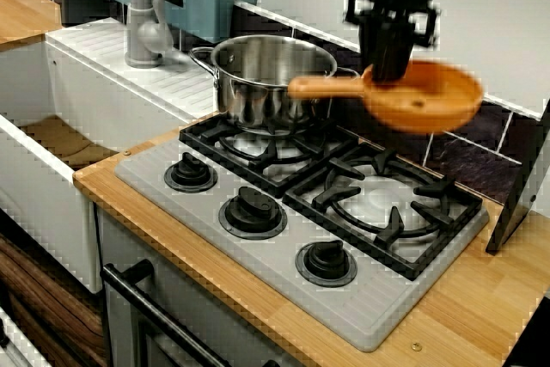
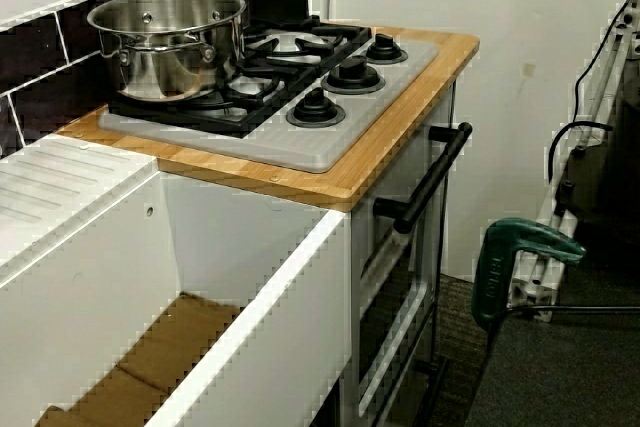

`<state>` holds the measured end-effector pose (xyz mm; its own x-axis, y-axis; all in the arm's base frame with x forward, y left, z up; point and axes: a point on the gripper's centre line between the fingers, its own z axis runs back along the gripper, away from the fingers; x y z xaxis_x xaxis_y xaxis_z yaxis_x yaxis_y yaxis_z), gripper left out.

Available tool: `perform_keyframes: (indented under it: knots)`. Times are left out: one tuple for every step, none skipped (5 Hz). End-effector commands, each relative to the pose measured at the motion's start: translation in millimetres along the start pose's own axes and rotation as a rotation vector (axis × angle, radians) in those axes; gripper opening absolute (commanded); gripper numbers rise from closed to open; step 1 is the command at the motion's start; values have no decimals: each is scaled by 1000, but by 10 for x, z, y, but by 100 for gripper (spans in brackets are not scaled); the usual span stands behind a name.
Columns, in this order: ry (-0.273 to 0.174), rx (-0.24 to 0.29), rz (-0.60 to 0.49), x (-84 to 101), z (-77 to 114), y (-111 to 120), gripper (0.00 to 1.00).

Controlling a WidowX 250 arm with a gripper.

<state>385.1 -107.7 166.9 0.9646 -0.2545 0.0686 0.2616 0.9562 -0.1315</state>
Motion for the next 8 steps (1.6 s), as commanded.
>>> perform_keyframes:
  knots:
    - [-193,168,-54,68,417,33,0]
    - [-267,252,-83,133,423,114,0]
    - [-328,309,-108,158,463,135,0]
    - [-373,347,-138,161,493,134,0]
    - [-413,393,-160,153,515,116,0]
    - [-427,394,-174,148,524,121,0]
    - [-439,433,-190,124,449,132,0]
    - [-439,433,-230,94,367,126,0]
